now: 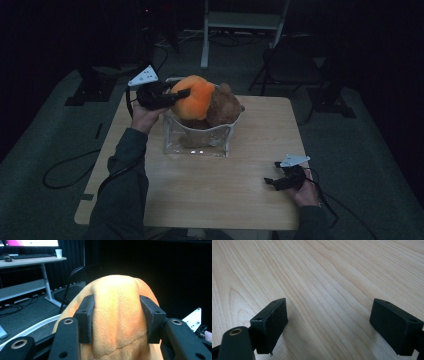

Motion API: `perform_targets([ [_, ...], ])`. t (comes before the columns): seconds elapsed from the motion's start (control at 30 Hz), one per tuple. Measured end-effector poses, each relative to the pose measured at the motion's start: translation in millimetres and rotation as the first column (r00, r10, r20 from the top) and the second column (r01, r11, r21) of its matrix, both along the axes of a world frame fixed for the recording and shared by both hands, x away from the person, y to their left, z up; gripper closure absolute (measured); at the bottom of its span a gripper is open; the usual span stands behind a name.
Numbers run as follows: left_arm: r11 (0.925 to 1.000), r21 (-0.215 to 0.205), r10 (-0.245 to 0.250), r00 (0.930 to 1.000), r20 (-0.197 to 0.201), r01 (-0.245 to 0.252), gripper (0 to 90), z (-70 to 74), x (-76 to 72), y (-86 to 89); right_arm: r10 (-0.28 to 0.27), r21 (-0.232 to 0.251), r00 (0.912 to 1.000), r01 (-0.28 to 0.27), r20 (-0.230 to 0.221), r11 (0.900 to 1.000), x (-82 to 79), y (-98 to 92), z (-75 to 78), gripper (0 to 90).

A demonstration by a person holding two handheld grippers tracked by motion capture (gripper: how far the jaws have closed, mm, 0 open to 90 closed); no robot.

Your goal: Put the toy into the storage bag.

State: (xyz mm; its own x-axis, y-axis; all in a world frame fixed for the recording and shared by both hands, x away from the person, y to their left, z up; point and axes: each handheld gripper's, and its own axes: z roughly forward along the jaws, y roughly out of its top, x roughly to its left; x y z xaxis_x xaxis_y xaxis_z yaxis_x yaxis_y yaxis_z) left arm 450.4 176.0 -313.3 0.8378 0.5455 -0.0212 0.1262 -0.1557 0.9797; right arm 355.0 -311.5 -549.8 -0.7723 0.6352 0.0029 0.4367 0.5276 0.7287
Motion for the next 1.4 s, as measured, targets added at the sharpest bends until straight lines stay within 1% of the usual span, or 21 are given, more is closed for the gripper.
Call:
perform_targets([
  [0.43, 1.0, -0.002, 0.006, 0.9999, -0.012, -0.006, 52.3, -6.0, 2.0, 2.7, 0.0, 0.0, 1.0, 0.0, 0.0, 1.0, 0.0, 0.0, 0.0, 14.0],
  [0.83, 0.9999, 0.011, 0.007, 0.9997, -0.023, -0.007, 52.3, -11.3, 3.9, 1.0, 0.0, 0.0, 1.0, 0.0, 0.0, 1.0, 0.0, 0.0, 0.0, 14.0],
  [1.17, 0.9995, 0.028, 0.018, 0.9992, -0.037, -0.017, 52.2, -17.9, 5.4, 1.6, 0.0, 0.0, 1.0, 0.0, 0.0, 1.0, 0.0, 0.0, 0.0, 14.0],
  [1.4, 0.9994, 0.029, 0.021, 0.9989, -0.041, -0.02, 52.2, -20.3, 5.8, 2.2, 0.0, 0.0, 1.0, 0.0, 0.0, 1.0, 0.0, 0.0, 0.0, 14.0],
])
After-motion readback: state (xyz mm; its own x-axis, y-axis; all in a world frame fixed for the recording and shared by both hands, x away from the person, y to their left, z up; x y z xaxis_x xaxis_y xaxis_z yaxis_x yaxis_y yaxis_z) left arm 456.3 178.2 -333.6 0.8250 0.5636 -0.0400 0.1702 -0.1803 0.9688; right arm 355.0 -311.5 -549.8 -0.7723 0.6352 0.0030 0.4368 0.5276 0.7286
